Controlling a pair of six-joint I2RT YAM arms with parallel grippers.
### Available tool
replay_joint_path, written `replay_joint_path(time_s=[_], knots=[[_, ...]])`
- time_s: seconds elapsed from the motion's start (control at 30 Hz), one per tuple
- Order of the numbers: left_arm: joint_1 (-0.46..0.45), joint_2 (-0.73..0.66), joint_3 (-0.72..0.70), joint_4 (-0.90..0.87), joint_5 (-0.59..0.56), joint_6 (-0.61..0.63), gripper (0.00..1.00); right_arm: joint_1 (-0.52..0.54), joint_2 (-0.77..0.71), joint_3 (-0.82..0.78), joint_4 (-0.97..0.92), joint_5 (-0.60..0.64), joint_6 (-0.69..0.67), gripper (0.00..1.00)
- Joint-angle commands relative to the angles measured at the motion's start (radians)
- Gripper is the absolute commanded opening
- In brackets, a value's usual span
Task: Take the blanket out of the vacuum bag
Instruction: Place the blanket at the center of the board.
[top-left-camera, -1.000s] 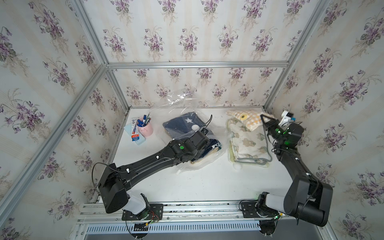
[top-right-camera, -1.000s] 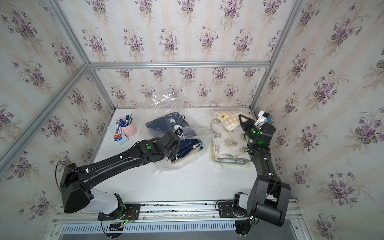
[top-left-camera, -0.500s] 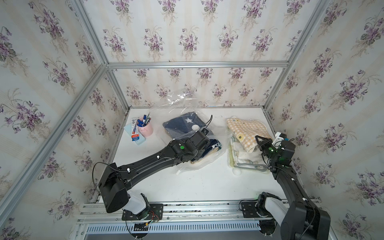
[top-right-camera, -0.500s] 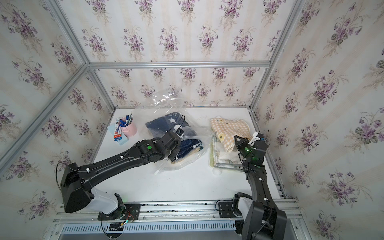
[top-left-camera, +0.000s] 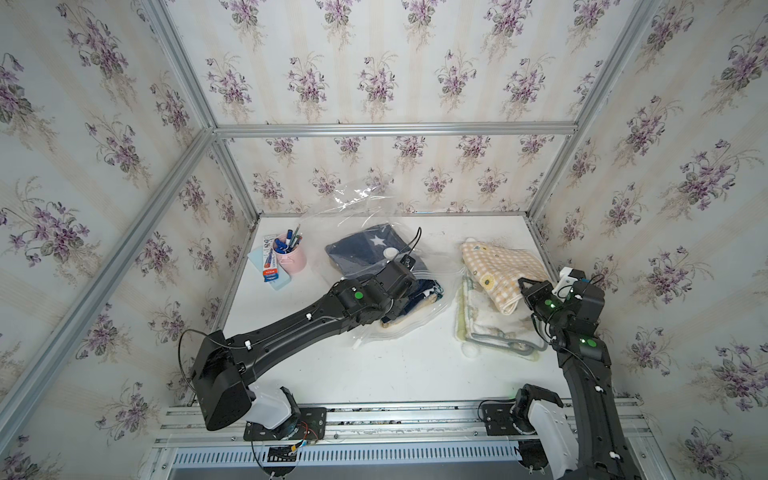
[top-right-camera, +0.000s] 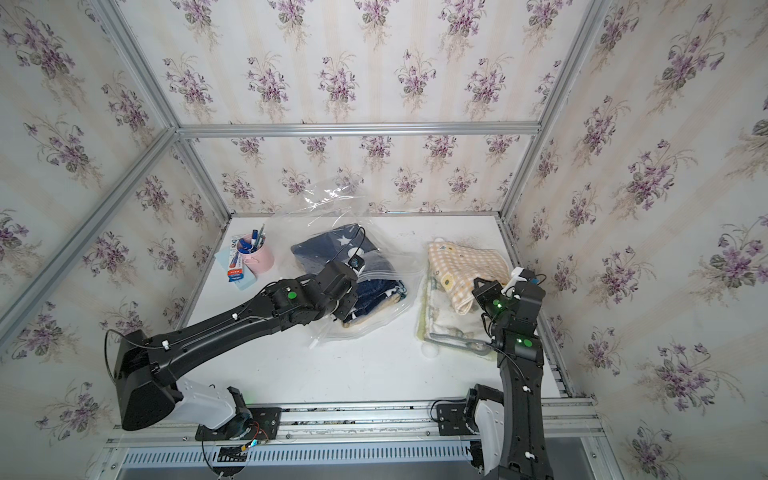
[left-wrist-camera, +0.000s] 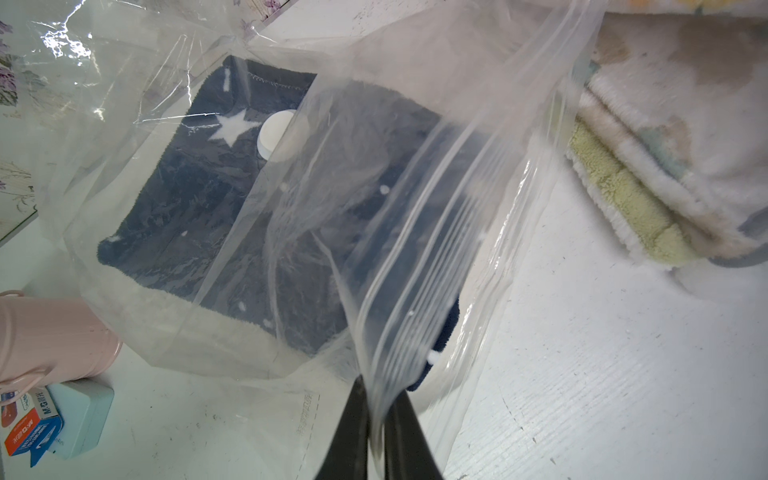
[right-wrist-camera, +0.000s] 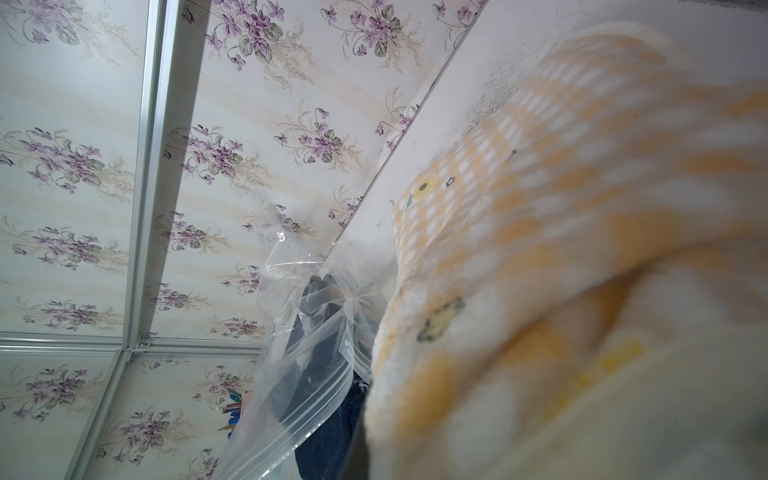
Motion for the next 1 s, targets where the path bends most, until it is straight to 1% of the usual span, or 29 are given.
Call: replay_joint_path(time_s=[0.0,0.07,0.1,0.17,0.23,0.37,0.53,0.63,0.7,0.77,0.9,0.97], knots=[[0.000,-0.009,0.007,-0.003,0.016,-0.007,0.12,0.001,-0.025,-0.089,-0.096,-0.015,-0.027,0.06],[0.000,-0.014,0.004,-0.005,0.014,-0.006,0.12,0.002,-0.084,-0.166,-0.104,-0.016,-0.012,0.08],[0.000,-0.016,0.001,-0.003,0.014,-0.005,0.12,0.003,-0.113,-0.189,-0.117,-0.009,-0.008,0.12],[0.000,-0.017,-0.001,-0.003,0.010,-0.004,0.13,0.002,-0.157,-0.219,-0.144,-0.004,-0.004,0.31],[0.001,-0.015,0.002,-0.005,0.012,-0.005,0.13,0.002,-0.158,-0.210,-0.185,-0.002,-0.028,0.41],[0.000,-0.017,0.004,-0.008,0.013,-0.005,0.14,0.003,-0.118,-0.158,-0.274,-0.035,-0.075,0.51],[0.000,-0.020,0.005,-0.008,0.008,-0.005,0.15,0.003,-0.186,-0.087,-0.421,-0.021,-0.122,0.56],[0.000,-0.019,0.005,-0.009,0.008,-0.005,0.15,0.005,-0.164,-0.019,-0.528,-0.010,-0.180,0.57],[0.000,-0.020,0.011,-0.012,0.011,-0.005,0.15,0.014,-0.170,-0.016,-0.531,-0.012,-0.183,0.57],[0.000,-0.024,0.011,-0.012,0.008,-0.002,0.15,0.019,-0.169,0.003,-0.515,-0.055,-0.191,0.57],[0.000,-0.035,0.005,-0.006,0.007,0.000,0.15,0.058,-0.162,0.104,-0.532,-0.011,-0.250,0.55],[0.000,-0.033,0.006,-0.005,0.008,-0.001,0.15,0.067,-0.144,0.144,-0.527,-0.033,-0.271,0.52]])
